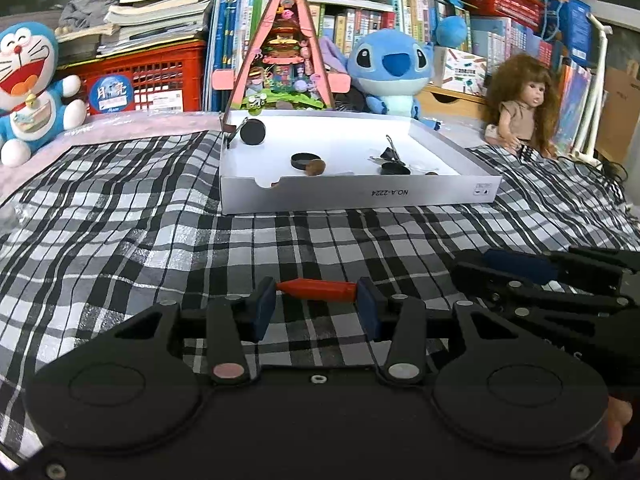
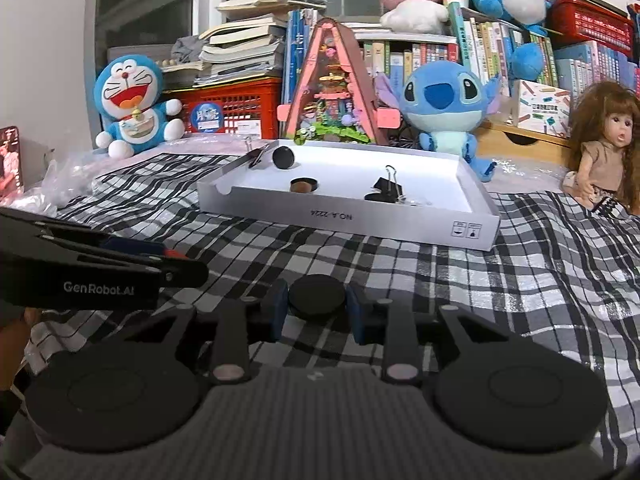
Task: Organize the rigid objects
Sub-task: 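Carry the red stick and black lid with both tools over the tray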
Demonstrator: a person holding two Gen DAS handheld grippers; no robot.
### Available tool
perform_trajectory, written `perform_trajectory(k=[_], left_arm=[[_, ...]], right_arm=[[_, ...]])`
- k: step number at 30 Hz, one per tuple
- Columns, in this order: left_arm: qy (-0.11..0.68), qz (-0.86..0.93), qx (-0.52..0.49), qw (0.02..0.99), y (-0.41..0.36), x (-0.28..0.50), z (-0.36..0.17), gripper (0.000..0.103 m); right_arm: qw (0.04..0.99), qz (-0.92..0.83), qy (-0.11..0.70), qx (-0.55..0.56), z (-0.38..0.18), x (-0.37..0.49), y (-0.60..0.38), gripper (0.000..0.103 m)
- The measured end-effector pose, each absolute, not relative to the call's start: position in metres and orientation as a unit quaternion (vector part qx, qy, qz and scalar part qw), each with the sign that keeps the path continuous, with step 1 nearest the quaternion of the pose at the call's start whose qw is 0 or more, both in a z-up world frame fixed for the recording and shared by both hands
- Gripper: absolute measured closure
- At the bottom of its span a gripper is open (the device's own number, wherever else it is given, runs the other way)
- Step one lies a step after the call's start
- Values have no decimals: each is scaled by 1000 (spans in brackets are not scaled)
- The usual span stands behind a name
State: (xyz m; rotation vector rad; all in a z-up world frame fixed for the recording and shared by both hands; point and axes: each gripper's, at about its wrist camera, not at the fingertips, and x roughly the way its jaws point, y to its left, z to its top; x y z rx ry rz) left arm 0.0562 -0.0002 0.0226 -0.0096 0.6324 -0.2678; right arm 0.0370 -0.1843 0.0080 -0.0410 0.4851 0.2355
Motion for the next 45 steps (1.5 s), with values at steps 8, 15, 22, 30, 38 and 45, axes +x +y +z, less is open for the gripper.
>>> perform_trajectory(k=[8, 15, 22, 30, 38, 45], left_arm=[[308, -131, -6, 942, -5, 58, 23, 61], [308, -135, -7, 942, -9, 62, 27, 61], [297, -135, -6, 945, -12, 71, 38, 61], [300, -135, -20, 944, -13, 84, 43, 61], [299, -134, -30, 944, -13, 94, 50, 61], [299, -129, -31, 945, -14, 105, 55, 61]], right_arm=[[964, 100, 245, -8, 5, 40, -189, 66], [966, 89, 244, 8, 9, 44, -195, 66], [967, 79, 241, 16, 17, 51, -199, 66], [968, 74, 237, 28, 26, 60, -202, 66], [969, 69, 234, 25, 32, 68, -206, 66], [969, 64, 237, 36, 40, 79, -213, 66]])
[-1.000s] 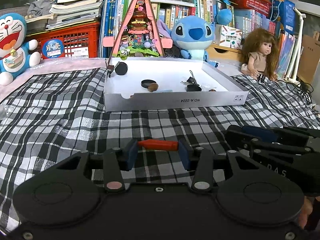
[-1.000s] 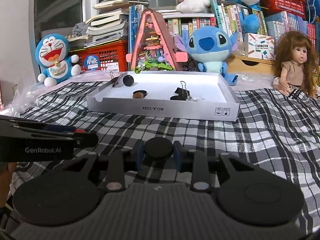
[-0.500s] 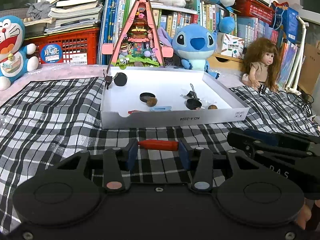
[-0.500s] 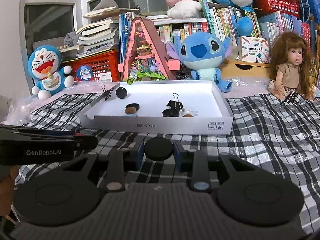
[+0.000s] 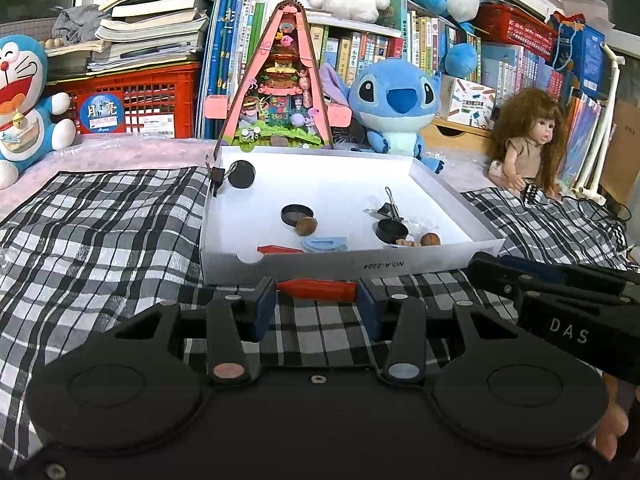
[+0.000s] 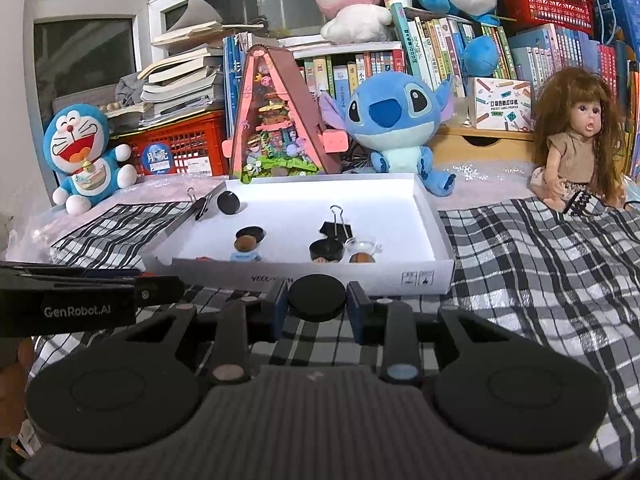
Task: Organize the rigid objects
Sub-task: 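Carry the red stick and black lid with both tools over the tray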
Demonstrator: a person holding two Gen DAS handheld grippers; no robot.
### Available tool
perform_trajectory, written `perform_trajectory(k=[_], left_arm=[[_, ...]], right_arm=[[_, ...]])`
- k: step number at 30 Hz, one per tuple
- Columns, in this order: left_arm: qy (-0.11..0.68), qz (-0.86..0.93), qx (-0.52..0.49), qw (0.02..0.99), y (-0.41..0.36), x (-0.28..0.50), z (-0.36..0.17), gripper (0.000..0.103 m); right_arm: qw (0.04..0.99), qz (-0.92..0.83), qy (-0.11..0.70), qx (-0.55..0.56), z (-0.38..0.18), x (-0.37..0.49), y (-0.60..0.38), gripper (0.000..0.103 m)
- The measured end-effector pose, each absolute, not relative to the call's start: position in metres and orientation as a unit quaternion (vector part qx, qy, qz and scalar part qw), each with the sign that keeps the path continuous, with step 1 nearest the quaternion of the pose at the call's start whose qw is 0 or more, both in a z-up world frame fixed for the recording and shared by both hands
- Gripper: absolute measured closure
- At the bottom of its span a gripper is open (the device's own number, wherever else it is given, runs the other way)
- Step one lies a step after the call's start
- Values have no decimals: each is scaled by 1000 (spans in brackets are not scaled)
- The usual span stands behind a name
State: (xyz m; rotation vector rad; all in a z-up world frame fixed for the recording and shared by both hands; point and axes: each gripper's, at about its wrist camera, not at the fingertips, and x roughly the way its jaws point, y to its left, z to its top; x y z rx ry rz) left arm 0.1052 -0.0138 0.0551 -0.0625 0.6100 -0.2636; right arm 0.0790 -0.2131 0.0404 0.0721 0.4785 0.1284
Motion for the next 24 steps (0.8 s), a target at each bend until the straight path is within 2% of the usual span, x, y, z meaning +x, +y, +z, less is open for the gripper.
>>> perform_trajectory(k=[24], left_arm=[[310, -115, -38, 943, -17, 145, 63, 61]], right_arm=[[965, 47, 252, 52, 57, 119, -229, 66]])
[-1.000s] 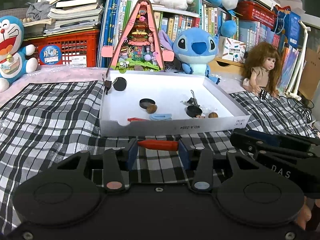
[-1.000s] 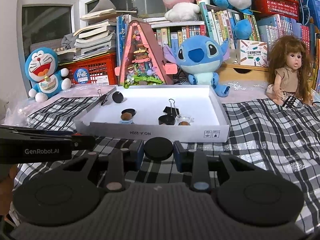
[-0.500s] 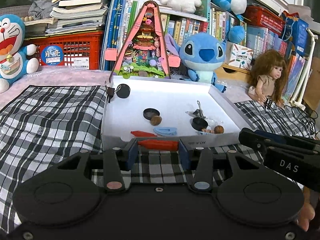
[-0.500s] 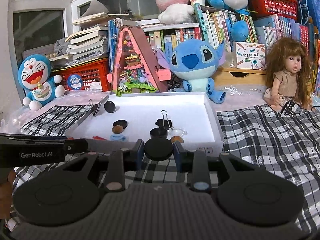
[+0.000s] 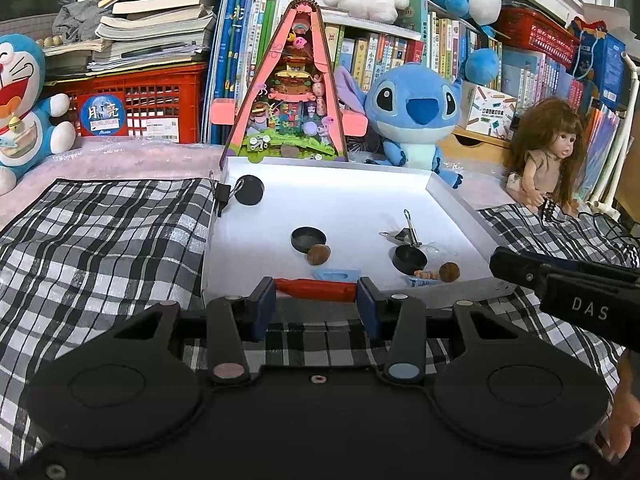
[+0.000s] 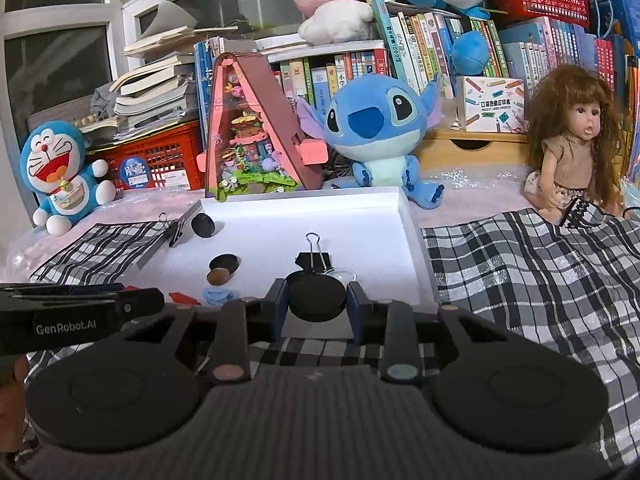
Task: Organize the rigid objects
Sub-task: 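Carry the red stick and black lid with both tools over the tray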
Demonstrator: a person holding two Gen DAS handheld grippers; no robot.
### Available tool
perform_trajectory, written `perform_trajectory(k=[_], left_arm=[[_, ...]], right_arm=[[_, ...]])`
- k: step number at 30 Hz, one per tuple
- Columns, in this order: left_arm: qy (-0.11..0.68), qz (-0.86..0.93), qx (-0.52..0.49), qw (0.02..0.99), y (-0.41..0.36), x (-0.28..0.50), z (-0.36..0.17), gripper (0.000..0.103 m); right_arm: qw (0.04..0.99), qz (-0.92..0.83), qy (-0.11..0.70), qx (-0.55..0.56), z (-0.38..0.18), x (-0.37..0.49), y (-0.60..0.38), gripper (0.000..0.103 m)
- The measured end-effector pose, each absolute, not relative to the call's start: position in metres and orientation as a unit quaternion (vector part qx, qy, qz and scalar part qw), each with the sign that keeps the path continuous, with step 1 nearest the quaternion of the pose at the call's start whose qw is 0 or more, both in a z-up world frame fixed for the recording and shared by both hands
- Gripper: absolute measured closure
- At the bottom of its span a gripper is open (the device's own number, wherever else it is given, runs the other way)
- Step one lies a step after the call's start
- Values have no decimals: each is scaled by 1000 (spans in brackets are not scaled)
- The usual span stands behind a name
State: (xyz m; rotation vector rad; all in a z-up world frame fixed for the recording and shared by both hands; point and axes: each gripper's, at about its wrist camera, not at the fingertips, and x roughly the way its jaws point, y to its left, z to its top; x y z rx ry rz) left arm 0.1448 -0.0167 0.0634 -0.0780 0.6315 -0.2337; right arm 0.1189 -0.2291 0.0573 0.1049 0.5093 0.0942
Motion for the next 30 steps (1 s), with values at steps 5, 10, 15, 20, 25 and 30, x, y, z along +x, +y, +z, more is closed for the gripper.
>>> perform_trajectory(k=[5, 10, 15, 20, 25, 30], left_arm=[[320, -117, -42, 939, -16, 159, 63, 61], [332, -115, -64, 934, -12, 176, 64, 61], [337, -114, -65, 932, -11, 193, 68, 61], [352, -115, -62, 927, -15, 221, 72, 61], [361, -105, -71, 924, -15, 245, 72, 61], [383, -93, -78, 916, -16, 269, 64, 61]], right_arm=[[965, 40, 253, 54, 60, 127, -231, 66], [965, 35, 254, 55, 63, 136, -232, 66], [963, 32, 258, 72, 67, 150, -238, 66], [957, 27, 274, 96, 70, 170, -246, 66], [951, 22, 288, 109, 74, 191, -250, 66], [945, 16, 307, 115, 71, 209, -253, 66]])
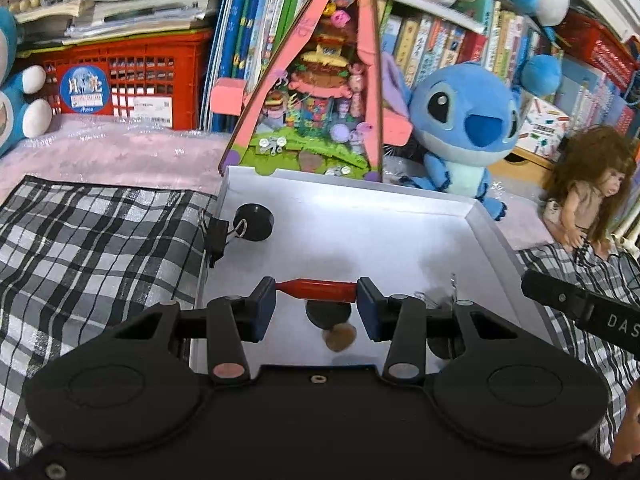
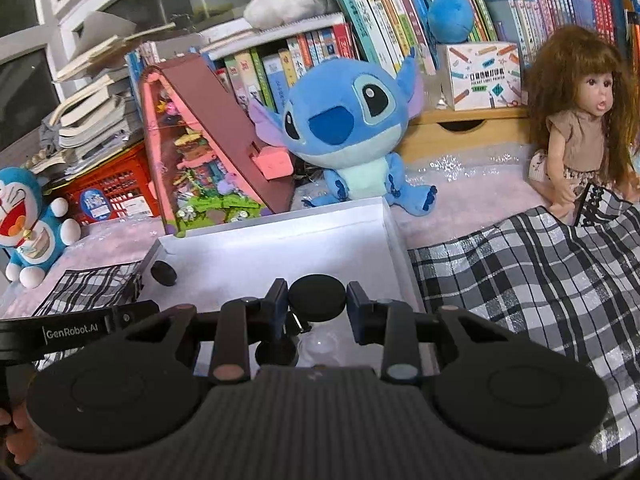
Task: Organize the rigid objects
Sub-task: 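Carry the red stick and black lid with both tools over the tray, then open both tools to drop the red stick and black lid in the tray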
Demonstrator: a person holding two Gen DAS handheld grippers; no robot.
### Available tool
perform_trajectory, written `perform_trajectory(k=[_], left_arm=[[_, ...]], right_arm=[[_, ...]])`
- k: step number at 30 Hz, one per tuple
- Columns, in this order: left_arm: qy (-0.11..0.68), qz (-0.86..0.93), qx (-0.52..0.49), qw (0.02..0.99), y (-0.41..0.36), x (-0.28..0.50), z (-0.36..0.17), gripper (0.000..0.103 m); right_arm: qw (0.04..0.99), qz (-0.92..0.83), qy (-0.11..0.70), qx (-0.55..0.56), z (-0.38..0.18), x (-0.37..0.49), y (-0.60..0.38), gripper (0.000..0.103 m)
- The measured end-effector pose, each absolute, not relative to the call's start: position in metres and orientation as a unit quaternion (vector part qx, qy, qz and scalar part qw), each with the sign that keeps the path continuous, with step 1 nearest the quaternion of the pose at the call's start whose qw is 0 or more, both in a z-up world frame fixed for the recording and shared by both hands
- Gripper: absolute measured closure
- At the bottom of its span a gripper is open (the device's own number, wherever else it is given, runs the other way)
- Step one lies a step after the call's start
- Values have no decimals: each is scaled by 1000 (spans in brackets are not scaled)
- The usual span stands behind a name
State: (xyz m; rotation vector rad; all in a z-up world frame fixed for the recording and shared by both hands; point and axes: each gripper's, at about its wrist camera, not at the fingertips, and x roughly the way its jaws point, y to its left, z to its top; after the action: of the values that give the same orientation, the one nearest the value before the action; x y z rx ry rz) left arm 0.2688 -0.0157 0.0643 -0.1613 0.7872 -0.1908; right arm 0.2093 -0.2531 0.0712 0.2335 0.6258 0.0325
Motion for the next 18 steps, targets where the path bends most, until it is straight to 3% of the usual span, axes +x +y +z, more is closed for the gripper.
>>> perform_trajectory(k=[18], left_arm=[[403, -71, -44, 911, -41, 311, 39, 61]], right_arm=[[923, -9, 365, 121, 44, 263, -247, 66]])
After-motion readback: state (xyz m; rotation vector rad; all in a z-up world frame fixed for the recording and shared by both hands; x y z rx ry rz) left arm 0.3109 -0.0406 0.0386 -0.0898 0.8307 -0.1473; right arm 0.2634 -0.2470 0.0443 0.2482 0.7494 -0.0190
